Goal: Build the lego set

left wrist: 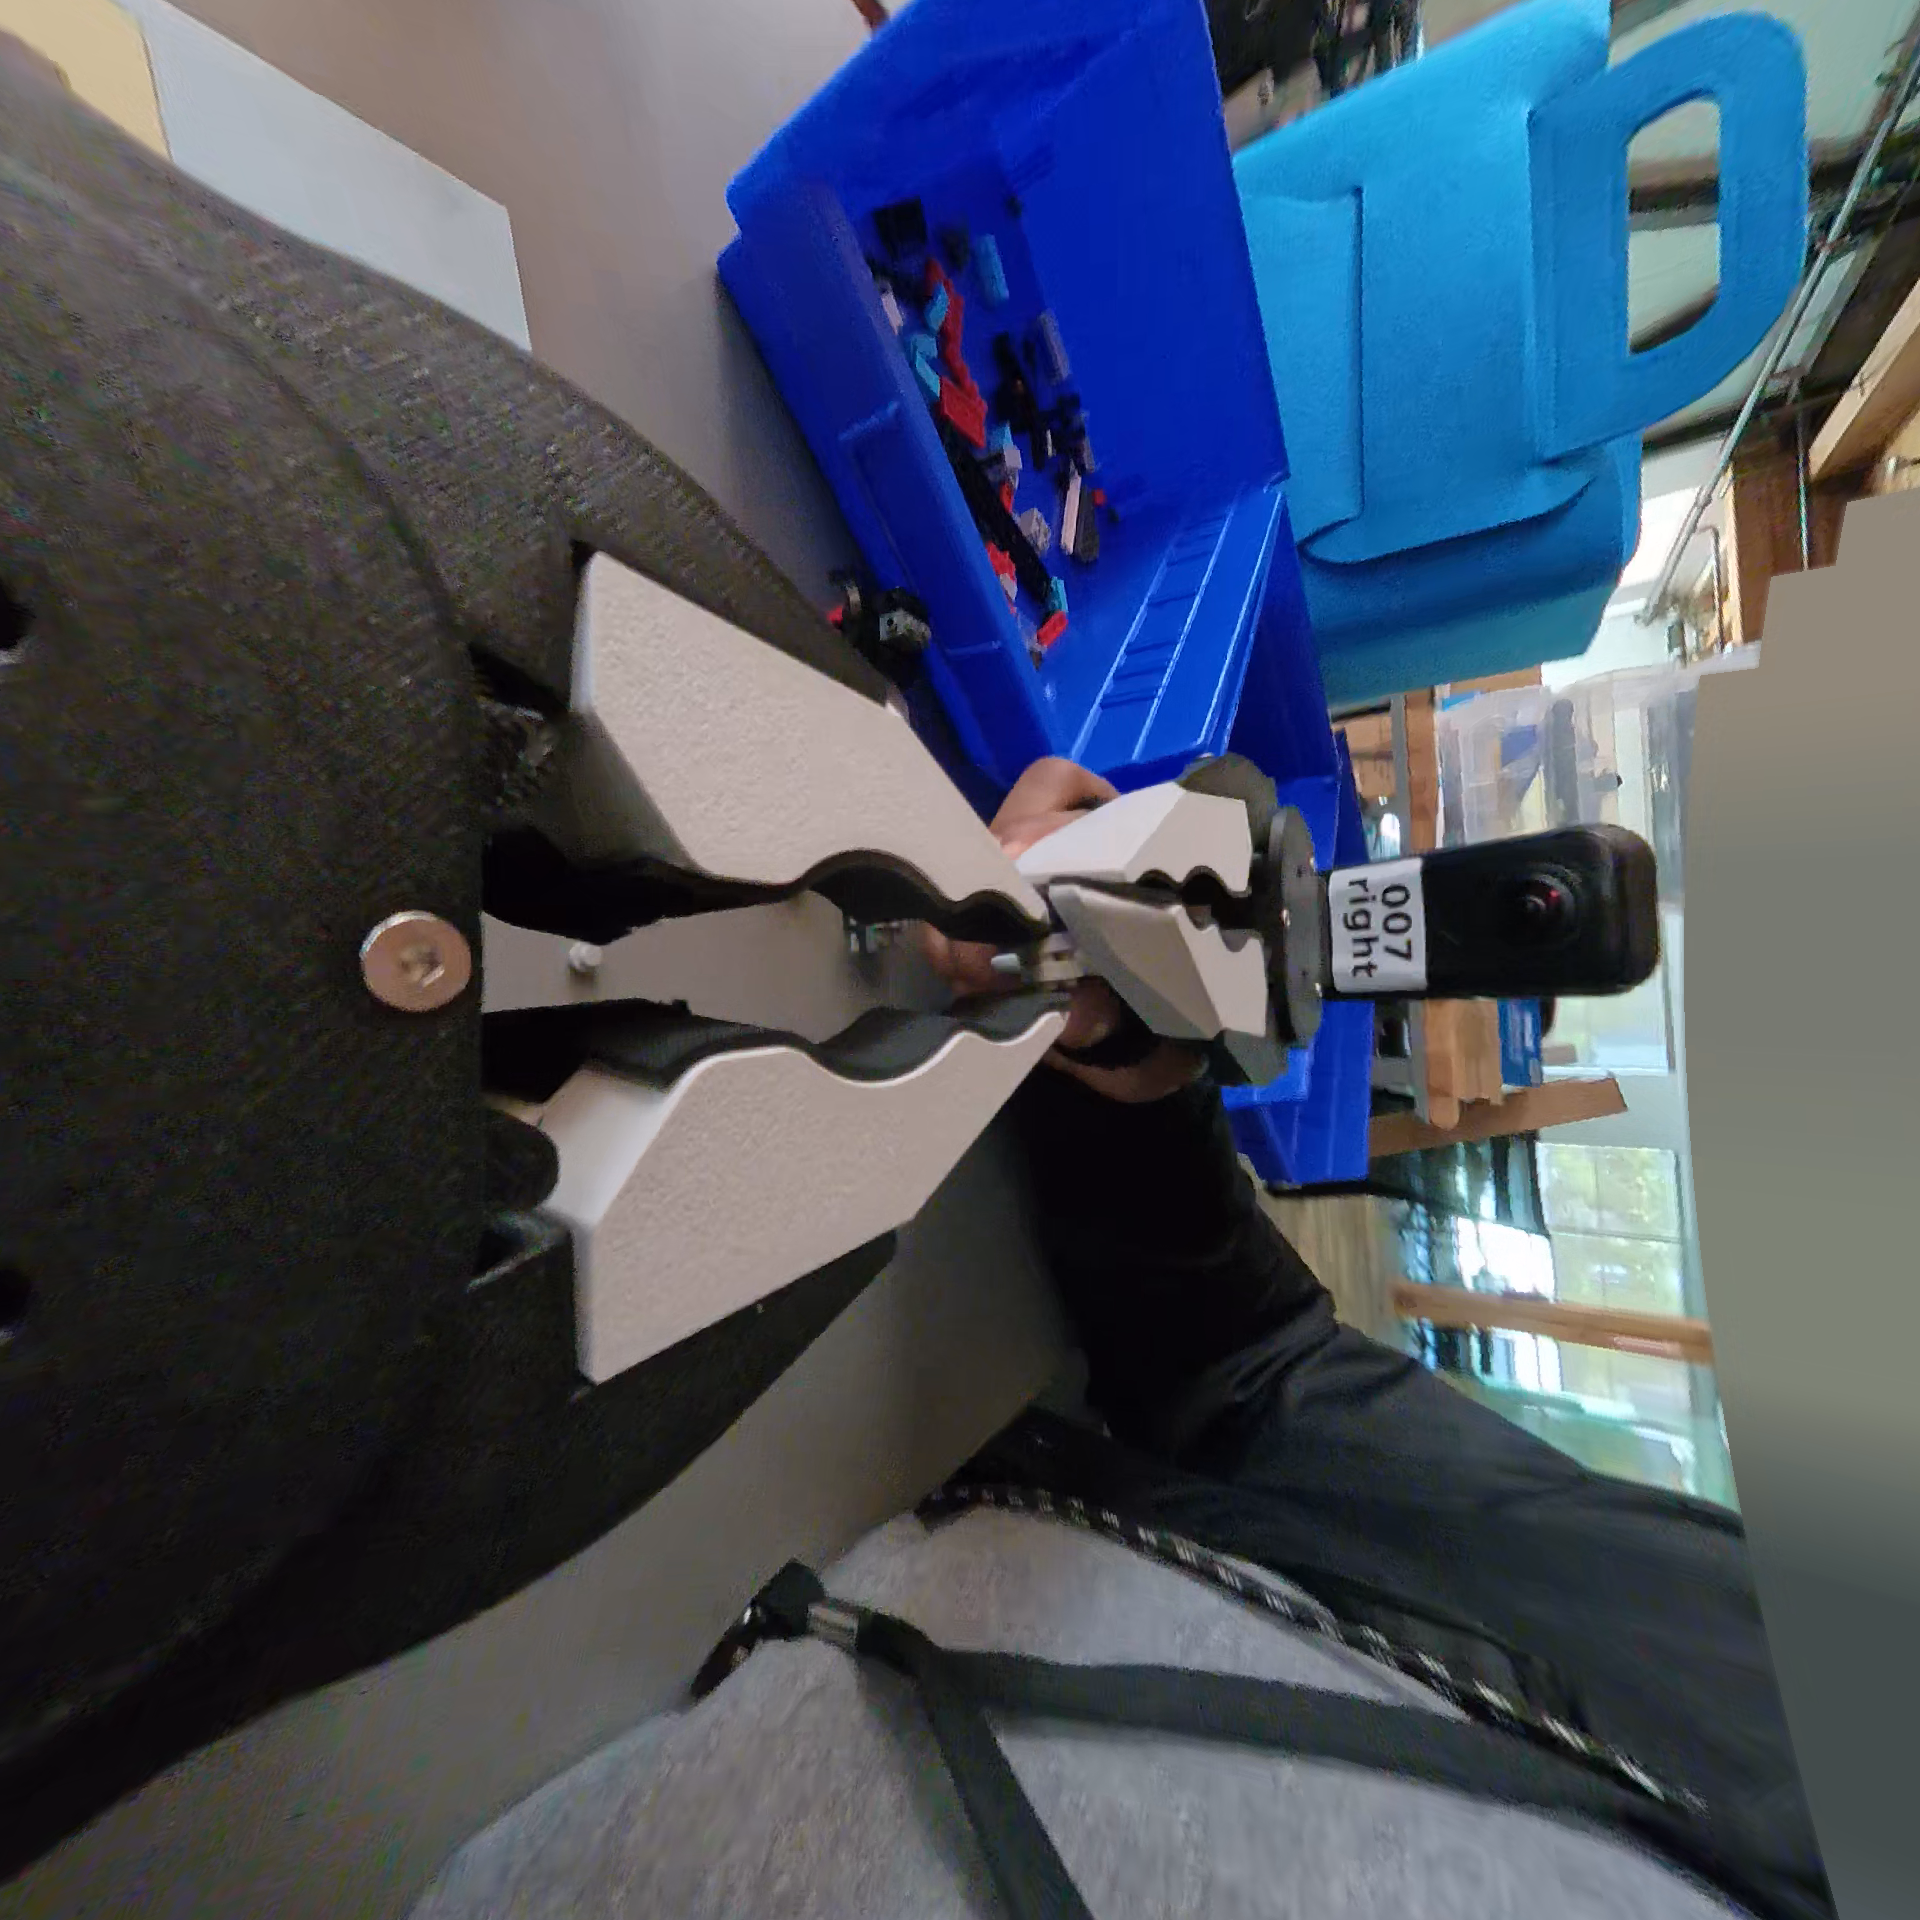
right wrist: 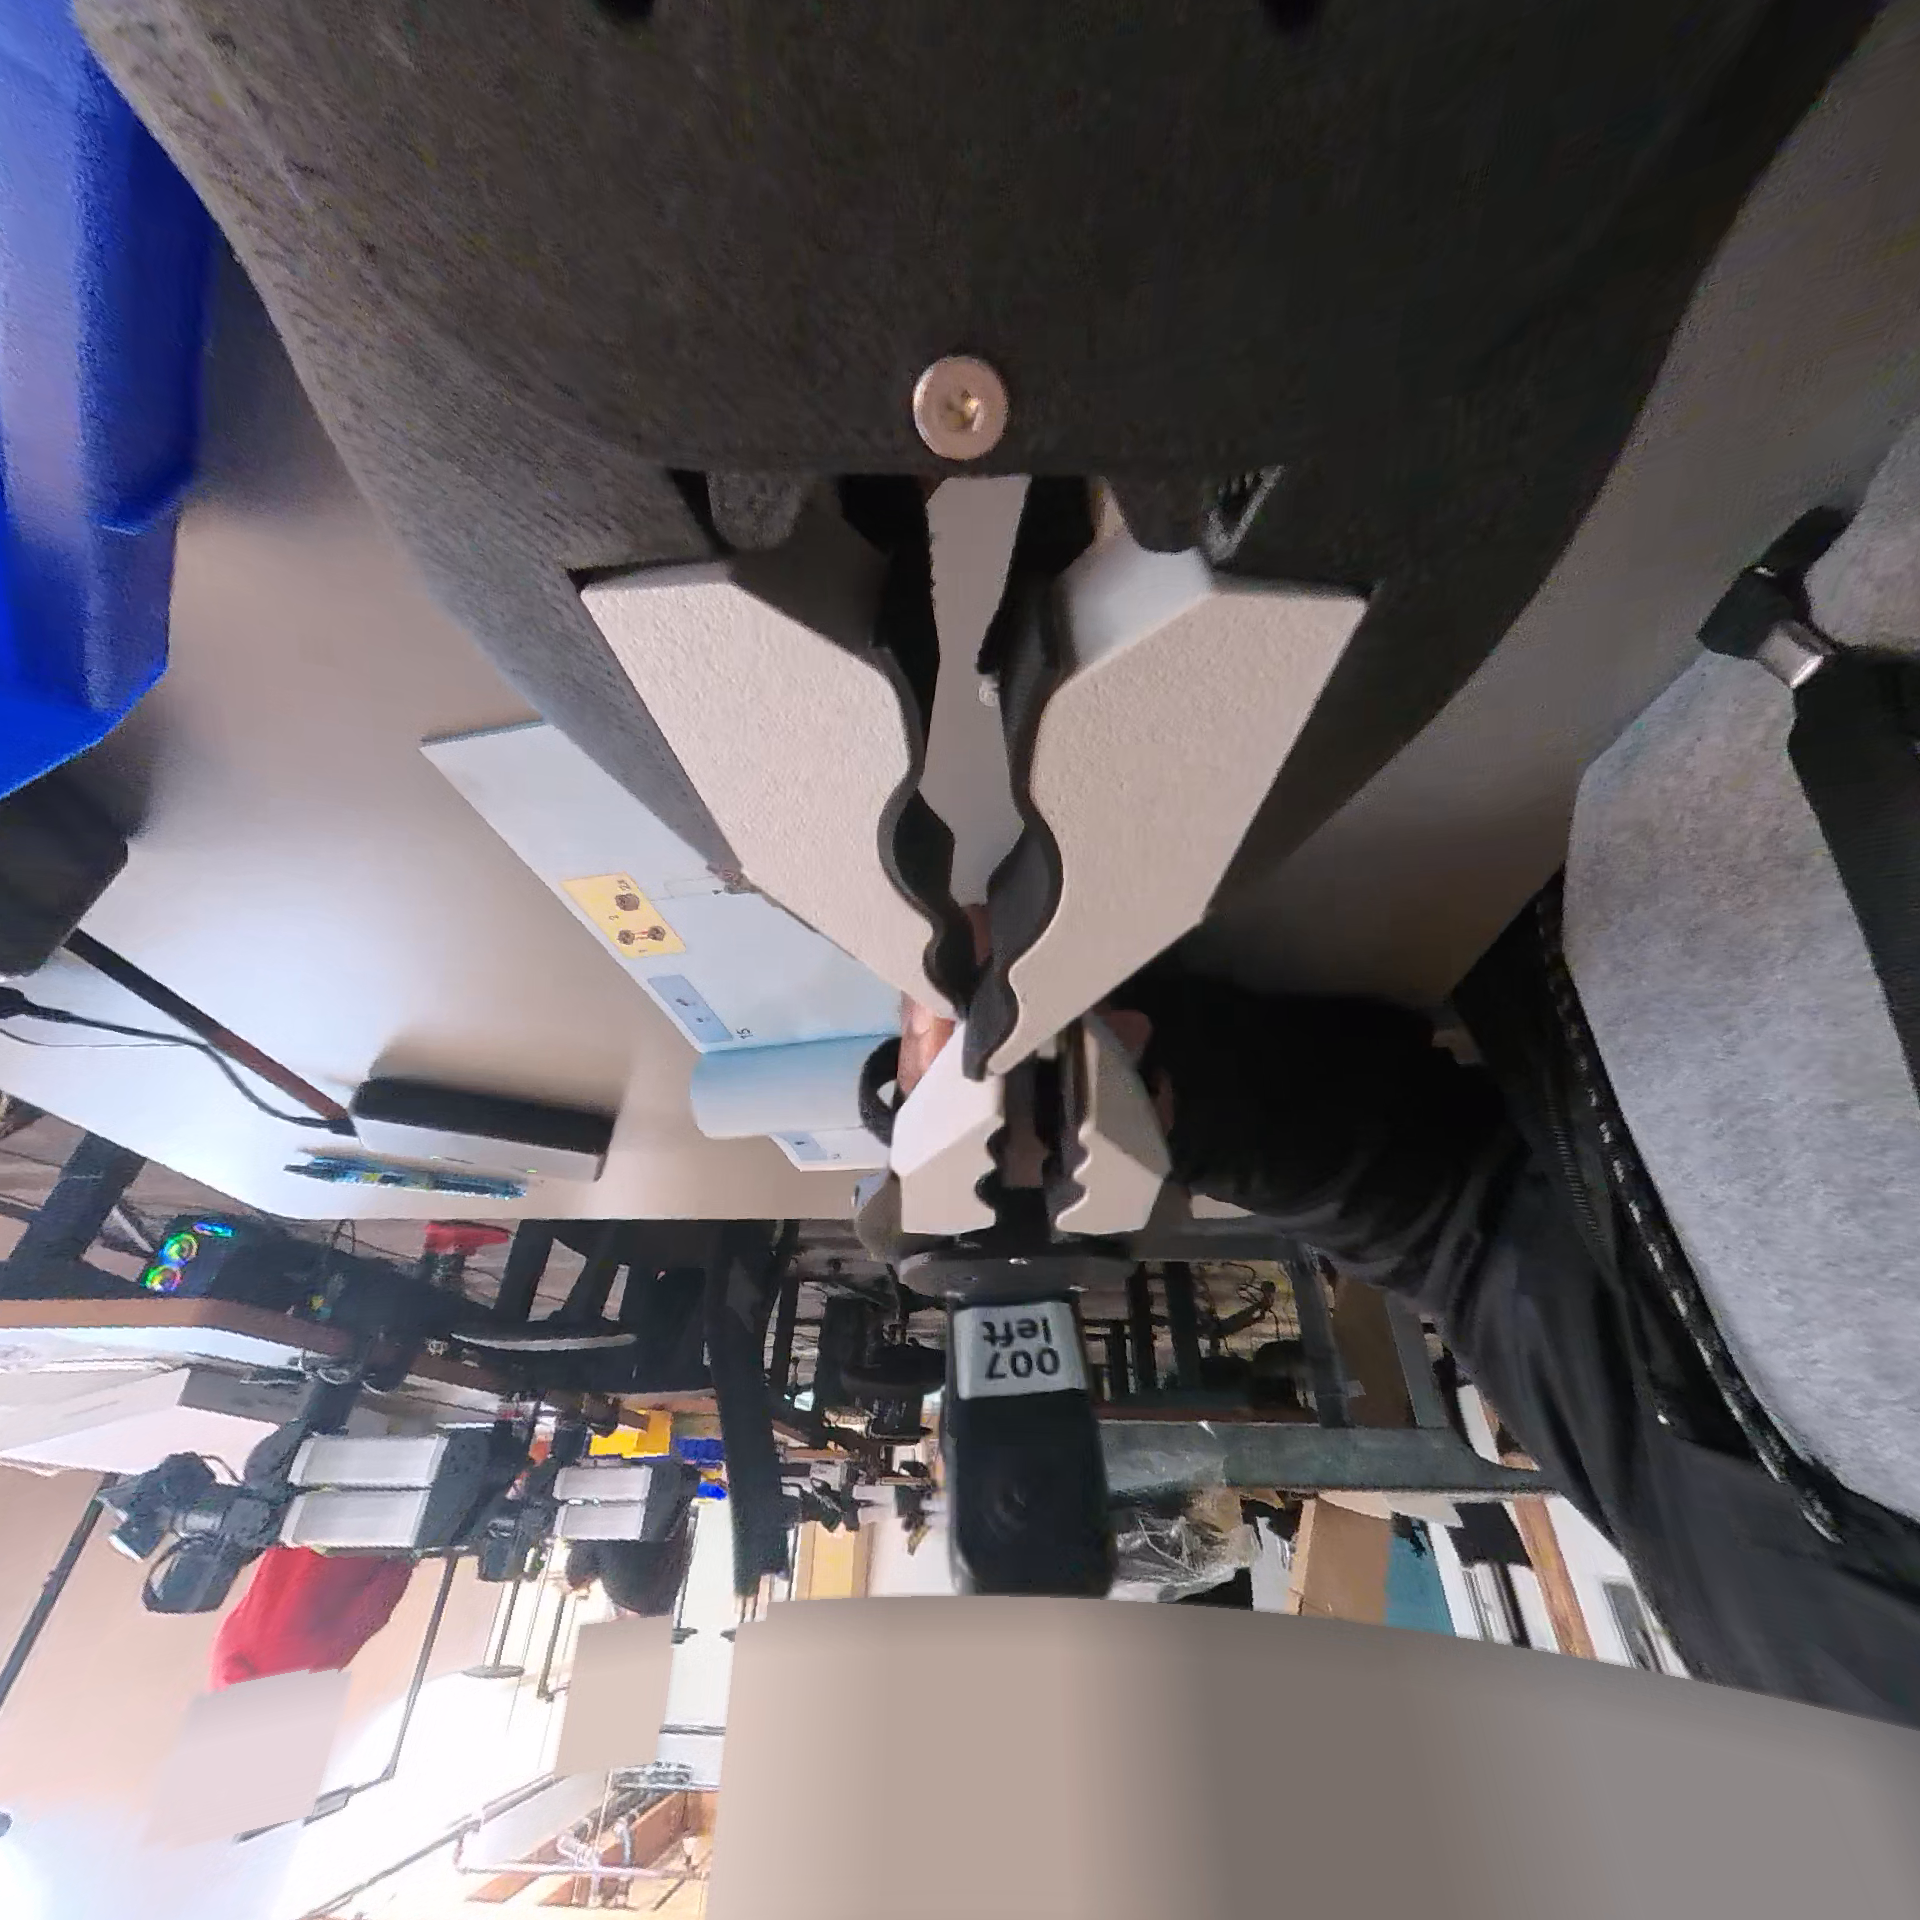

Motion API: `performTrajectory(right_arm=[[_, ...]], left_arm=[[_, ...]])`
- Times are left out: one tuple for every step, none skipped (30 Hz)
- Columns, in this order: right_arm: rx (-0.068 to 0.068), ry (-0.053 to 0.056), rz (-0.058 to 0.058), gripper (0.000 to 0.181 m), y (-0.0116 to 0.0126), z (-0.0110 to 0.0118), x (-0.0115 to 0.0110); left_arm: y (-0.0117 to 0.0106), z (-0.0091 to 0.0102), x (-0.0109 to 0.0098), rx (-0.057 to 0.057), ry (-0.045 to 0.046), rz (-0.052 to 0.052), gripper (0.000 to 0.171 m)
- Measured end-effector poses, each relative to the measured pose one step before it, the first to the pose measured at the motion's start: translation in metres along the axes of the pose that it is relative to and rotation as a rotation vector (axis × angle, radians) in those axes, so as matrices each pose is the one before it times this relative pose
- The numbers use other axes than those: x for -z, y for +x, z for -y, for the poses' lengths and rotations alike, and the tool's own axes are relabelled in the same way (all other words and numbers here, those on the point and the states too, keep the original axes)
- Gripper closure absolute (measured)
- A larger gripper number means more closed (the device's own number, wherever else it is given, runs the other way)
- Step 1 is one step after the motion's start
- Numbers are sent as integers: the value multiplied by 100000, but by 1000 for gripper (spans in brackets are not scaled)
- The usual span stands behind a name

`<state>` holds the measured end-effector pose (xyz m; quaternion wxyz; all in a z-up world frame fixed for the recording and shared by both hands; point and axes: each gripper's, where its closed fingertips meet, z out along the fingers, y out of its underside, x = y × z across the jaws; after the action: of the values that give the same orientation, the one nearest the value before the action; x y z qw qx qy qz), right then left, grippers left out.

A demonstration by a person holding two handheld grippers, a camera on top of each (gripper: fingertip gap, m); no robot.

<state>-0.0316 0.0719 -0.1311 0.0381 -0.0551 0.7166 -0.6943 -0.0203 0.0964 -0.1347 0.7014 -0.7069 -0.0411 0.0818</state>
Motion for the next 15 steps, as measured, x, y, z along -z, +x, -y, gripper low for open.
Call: performTrajectory(right_arm=[[765,-126,-1540,180,172,16,-11],[831,482,-979,180,105,128,69],[-435,1335,-728,180,153,258,120],[-1521,2141,-434,181,177,369,187],[-1955,1961,236,181,121,344,224],[-1832,1348,564,180,66,239,204],[-1447,910,1051,180,-40,132,161],[-1057,347,1395,178,-136,-2,66],[-492,-229,1161,173,-150,-101,-4],[494,-374,1077,170,-221,-112,-66],[1368,-175,1161,168,-312,-40,-95],[1708,-109,710,166,-287,-8,-94],[1720,-276,183,165,-192,-35,-81],[1572,-485,-132,166,-108,-59,-58],[1407,-454,31,167,-97,-61,-31]], left_arm=[[-114,-12,-109,-1495,-213,1893,162],[-49,100,36,1086,428,-93,162],[-179,216,167,1457,1147,176,162],[-352,205,236,37,1117,1638,162],[-246,142,228,-1000,672,1195,162],[-151,280,198,-1273,1529,960,162],[-57,303,133,-968,1522,655,162],[-78,176,40,-1190,771,944,162],[11,19,-9,-1664,-1,573,162],[84,-61,-60,-1266,-386,45,162],[148,-93,-85,-372,-473,-553,162],[154,-99,-88,109,-392,-871,162],[97,-84,-64,72,-303,-469,162],[144,-40,-53,-126,-89,-741,162],[141,-59,-57,-36,-358,-737,162]])
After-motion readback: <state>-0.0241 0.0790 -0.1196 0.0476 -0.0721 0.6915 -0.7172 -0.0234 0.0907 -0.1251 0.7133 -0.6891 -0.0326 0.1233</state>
